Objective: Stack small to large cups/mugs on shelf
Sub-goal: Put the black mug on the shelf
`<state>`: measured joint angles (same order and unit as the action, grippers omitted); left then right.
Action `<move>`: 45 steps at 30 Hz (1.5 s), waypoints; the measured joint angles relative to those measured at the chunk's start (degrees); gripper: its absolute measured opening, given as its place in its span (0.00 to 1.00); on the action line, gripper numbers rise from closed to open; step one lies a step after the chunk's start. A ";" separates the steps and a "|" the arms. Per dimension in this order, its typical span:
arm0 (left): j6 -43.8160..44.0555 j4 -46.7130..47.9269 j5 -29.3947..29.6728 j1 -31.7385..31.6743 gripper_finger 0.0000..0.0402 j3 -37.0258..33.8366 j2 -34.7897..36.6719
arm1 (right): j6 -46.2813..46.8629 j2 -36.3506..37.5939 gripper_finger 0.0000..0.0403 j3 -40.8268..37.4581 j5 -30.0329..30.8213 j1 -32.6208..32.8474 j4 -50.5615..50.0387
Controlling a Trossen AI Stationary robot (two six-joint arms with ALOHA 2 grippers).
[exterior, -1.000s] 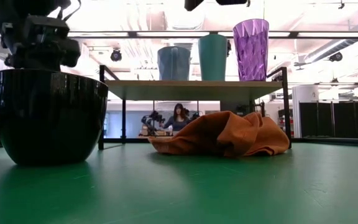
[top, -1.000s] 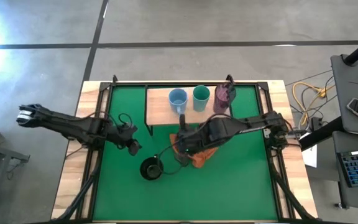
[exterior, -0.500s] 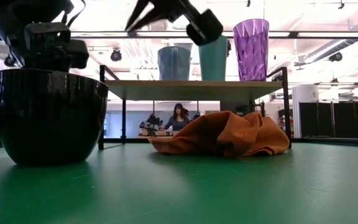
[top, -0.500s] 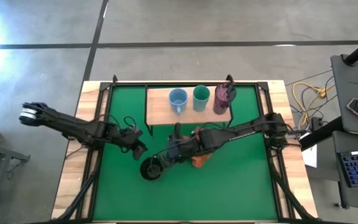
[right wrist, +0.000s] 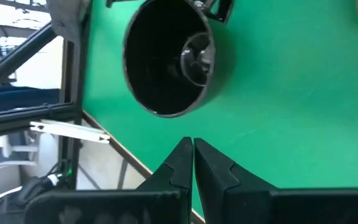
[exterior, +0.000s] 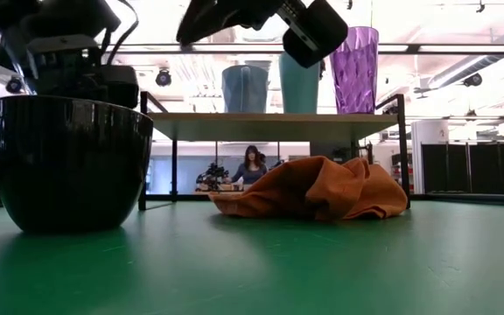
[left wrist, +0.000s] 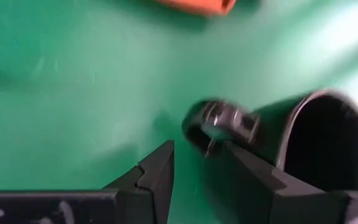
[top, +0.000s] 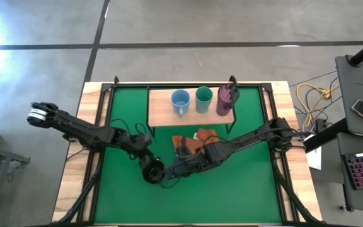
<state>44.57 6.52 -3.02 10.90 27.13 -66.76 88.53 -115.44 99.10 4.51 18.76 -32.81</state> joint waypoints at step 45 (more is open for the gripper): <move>18.24 -15.08 3.30 20.68 0.29 -1.72 -5.58 | 5.97 -0.09 0.02 -12.75 -3.43 0.37 16.78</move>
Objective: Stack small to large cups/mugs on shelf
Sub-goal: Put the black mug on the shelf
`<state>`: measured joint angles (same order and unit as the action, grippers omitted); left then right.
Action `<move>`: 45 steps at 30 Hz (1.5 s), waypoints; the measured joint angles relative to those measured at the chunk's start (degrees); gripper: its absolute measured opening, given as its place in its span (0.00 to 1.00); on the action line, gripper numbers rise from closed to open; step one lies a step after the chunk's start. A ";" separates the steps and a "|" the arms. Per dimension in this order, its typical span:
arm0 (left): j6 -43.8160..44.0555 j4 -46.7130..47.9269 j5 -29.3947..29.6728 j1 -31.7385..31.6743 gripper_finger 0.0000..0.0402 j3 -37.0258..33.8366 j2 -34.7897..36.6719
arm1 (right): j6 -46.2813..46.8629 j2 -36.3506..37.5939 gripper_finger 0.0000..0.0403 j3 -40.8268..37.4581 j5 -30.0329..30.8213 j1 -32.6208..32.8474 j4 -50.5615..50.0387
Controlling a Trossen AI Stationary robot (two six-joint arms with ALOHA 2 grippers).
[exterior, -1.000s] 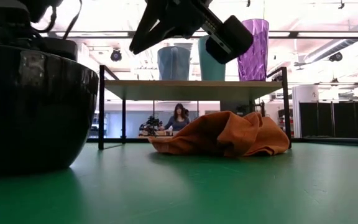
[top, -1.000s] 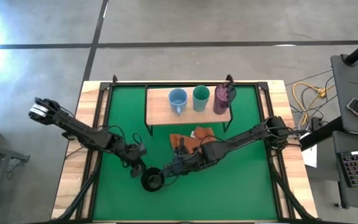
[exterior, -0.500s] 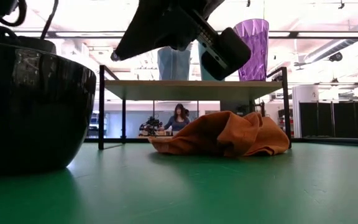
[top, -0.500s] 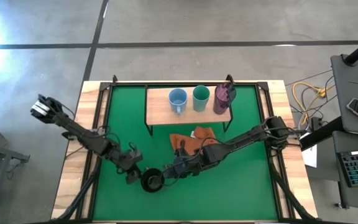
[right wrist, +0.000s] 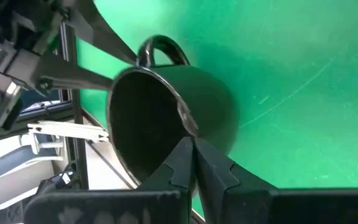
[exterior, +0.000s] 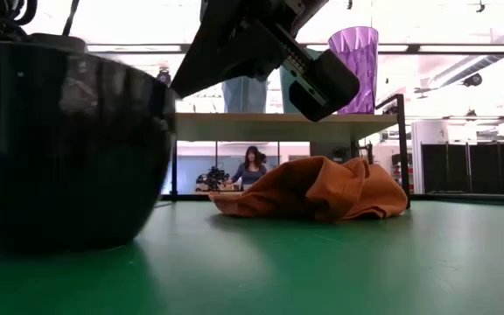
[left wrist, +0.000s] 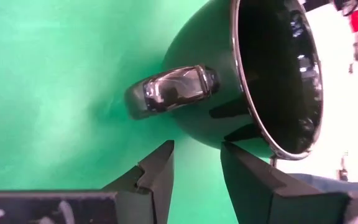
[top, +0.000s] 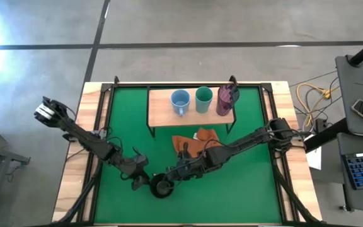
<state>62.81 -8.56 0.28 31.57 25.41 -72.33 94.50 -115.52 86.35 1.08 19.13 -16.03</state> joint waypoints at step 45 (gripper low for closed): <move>-3.72 1.77 11.36 -0.48 0.29 -0.59 -0.61 | 8.02 0.31 0.02 0.63 6.86 5.58 -10.03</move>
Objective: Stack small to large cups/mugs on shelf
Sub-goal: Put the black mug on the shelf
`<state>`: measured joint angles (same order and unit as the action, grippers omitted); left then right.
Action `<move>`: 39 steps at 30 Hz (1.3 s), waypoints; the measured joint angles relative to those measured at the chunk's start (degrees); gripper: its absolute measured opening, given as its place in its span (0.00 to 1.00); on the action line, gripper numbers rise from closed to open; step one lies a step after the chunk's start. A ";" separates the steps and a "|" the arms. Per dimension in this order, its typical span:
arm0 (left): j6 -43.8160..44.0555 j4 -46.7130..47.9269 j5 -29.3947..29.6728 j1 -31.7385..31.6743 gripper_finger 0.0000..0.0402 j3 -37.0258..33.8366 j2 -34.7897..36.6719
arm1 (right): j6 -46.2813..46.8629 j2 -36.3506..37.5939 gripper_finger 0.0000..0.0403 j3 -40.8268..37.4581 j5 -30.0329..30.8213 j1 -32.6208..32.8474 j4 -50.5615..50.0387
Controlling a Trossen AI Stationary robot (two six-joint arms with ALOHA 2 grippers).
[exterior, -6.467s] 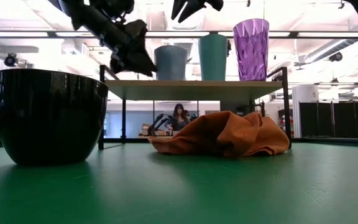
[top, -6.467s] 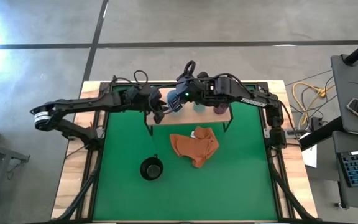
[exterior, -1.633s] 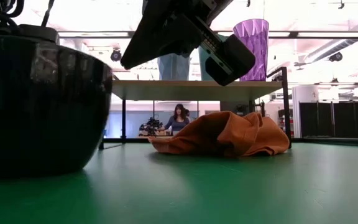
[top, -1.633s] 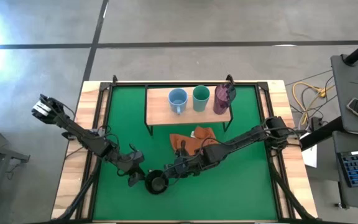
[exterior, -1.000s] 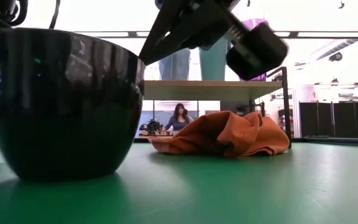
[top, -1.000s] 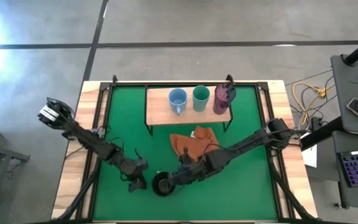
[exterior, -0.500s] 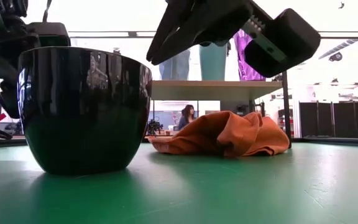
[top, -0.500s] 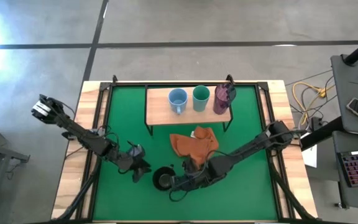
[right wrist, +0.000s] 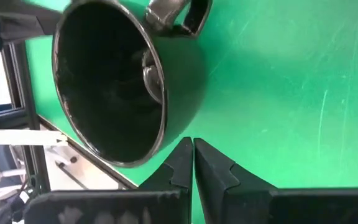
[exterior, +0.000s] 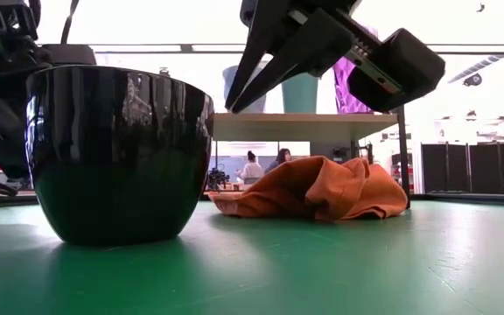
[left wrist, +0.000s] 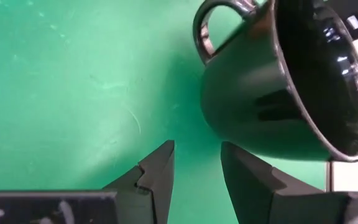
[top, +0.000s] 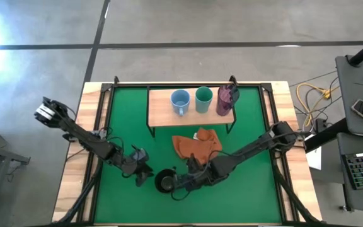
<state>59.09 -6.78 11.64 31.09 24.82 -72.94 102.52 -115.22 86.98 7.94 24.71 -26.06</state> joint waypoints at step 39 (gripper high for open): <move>1.61 7.71 0.37 2.57 0.29 -0.16 -1.58 | -14.45 3.14 0.02 0.00 10.40 -8.01 -4.59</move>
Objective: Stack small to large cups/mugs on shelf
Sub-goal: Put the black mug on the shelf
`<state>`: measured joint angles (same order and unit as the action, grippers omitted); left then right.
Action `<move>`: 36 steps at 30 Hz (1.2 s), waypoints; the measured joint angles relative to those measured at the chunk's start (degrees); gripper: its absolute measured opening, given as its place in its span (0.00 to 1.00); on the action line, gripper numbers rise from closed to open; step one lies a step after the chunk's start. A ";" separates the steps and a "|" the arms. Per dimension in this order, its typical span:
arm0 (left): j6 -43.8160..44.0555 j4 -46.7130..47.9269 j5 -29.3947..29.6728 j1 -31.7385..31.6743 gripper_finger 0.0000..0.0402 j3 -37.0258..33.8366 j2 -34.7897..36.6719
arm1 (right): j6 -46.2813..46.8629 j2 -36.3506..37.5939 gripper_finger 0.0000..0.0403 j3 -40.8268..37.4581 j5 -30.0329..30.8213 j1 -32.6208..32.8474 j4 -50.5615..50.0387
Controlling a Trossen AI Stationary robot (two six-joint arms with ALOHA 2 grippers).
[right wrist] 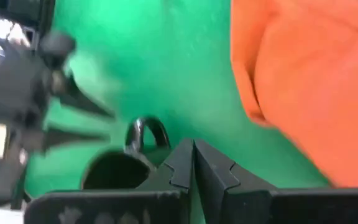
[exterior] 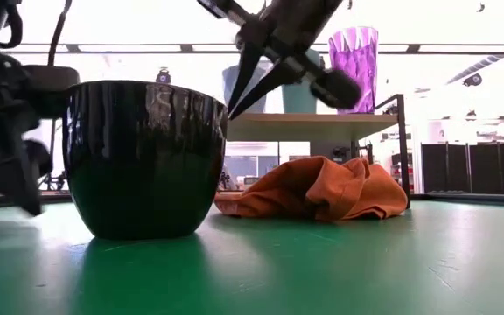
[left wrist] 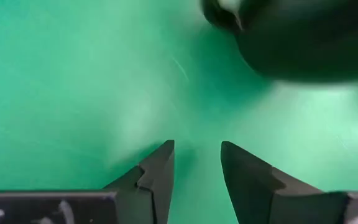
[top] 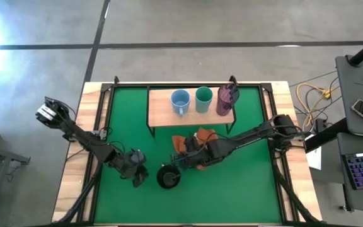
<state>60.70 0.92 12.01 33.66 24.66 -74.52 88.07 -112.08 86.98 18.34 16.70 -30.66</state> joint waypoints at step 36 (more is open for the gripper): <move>-24.01 -25.05 -1.14 -18.94 0.29 0.17 -4.19 | 20.35 -3.14 0.02 0.04 -8.27 13.23 12.95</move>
<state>36.69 -24.13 10.87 14.72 24.83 -78.71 108.42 -115.22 87.02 10.07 29.93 -17.71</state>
